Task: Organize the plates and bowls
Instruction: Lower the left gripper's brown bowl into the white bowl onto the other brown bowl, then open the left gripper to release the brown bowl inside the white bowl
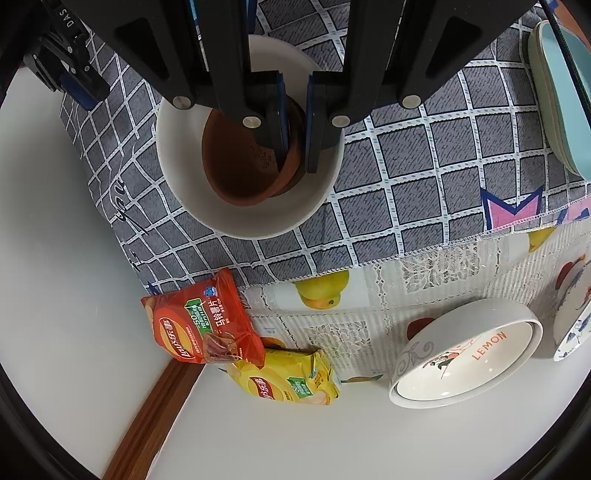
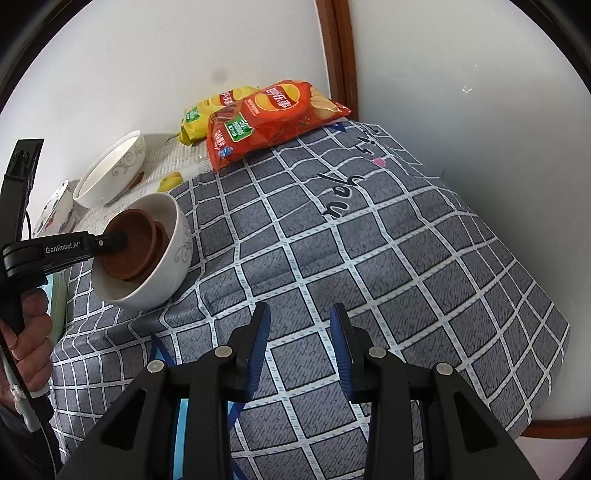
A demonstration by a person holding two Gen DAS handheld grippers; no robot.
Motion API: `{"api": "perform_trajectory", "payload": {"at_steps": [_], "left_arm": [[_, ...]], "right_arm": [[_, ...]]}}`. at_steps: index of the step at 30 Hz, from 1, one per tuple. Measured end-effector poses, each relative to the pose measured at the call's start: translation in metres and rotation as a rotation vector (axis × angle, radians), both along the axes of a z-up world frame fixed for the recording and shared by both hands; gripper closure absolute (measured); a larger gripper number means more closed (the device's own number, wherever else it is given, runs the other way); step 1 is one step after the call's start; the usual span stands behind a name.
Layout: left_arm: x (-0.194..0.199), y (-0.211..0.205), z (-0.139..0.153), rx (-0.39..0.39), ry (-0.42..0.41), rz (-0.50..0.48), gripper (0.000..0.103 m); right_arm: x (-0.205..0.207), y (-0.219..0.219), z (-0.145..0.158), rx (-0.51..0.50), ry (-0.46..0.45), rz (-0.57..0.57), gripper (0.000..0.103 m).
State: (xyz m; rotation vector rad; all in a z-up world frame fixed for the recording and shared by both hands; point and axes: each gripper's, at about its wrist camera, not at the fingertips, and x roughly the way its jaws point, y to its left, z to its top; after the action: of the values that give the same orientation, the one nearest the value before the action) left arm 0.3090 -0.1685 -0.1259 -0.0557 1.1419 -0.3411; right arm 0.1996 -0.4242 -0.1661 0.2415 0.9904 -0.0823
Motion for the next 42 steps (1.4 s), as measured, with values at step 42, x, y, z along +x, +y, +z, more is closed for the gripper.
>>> {"api": "perform_trajectory", "payload": {"at_steps": [42], "left_arm": [[-0.016,-0.002,0.017,0.040,-0.050,-0.058,0.085]], "right_arm": [[0.016,0.028,0.027,-0.025,-0.076,0.094,0.069]]}}
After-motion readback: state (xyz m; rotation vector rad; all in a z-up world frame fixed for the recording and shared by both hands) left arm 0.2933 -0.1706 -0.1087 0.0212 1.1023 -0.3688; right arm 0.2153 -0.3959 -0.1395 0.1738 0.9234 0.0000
